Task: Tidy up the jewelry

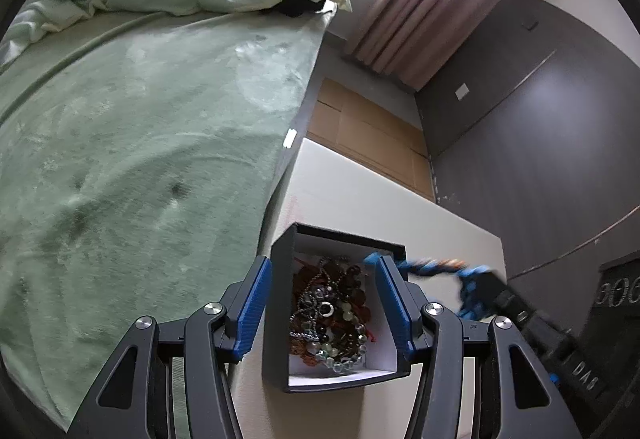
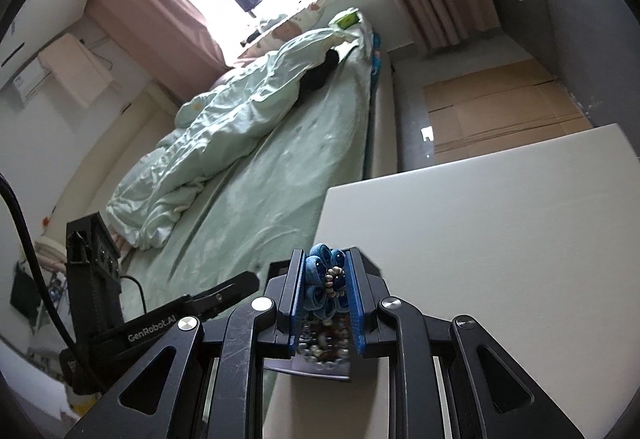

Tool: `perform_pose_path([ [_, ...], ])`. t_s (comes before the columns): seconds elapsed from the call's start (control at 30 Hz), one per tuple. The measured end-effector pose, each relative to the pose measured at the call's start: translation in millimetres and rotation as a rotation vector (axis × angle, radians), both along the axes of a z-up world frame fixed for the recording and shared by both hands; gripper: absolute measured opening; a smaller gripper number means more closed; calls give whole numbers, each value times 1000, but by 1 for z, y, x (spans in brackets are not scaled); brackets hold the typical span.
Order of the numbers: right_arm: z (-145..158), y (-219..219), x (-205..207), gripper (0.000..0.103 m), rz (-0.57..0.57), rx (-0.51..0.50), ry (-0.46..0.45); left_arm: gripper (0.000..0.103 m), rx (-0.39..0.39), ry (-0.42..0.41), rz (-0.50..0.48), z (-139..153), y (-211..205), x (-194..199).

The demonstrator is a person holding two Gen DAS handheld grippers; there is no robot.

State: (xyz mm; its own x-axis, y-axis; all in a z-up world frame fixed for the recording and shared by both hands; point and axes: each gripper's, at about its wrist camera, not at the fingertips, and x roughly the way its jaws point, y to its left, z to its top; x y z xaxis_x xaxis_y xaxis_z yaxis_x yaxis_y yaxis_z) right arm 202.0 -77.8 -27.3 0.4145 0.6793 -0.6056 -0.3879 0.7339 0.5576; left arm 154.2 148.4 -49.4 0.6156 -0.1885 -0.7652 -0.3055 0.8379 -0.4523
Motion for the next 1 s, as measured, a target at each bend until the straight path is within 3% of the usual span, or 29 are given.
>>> perform_pose_path([
  [0.07, -5, 9, 3, 27, 41, 12, 42, 55, -6, -7, 12, 2, 4, -2],
  [0.13, -9, 14, 3, 42, 58, 28, 58, 55, -1, -3, 16, 2, 6, -2],
  [0.33, -7, 2, 0, 44, 33, 10, 46, 55, 14, -1, -18, 3, -1, -3],
  [0.43, -4, -9, 0, 44, 15, -19, 37, 57, 73, -5, -37, 9, -10, -4],
  [0.53, -1, -19, -1, 44, -2, -38, 32, 71, 125, -24, -53, 15, -19, -8],
  [0.6, 1, -26, -3, 45, -14, -48, 29, 74, 140, -42, -55, 20, -23, -12],
  [0.73, 5, -36, -7, 59, -44, -68, 19, 82, 152, -62, -37, 26, -28, -19],
  [0.9, 12, -48, -19, 62, -71, -90, 0, 88, 186, -76, -30, 34, -45, -31],
  [1.0, 17, -54, -29, 75, -84, -116, -23, 94, 213, -88, -48, 40, -61, -38],
])
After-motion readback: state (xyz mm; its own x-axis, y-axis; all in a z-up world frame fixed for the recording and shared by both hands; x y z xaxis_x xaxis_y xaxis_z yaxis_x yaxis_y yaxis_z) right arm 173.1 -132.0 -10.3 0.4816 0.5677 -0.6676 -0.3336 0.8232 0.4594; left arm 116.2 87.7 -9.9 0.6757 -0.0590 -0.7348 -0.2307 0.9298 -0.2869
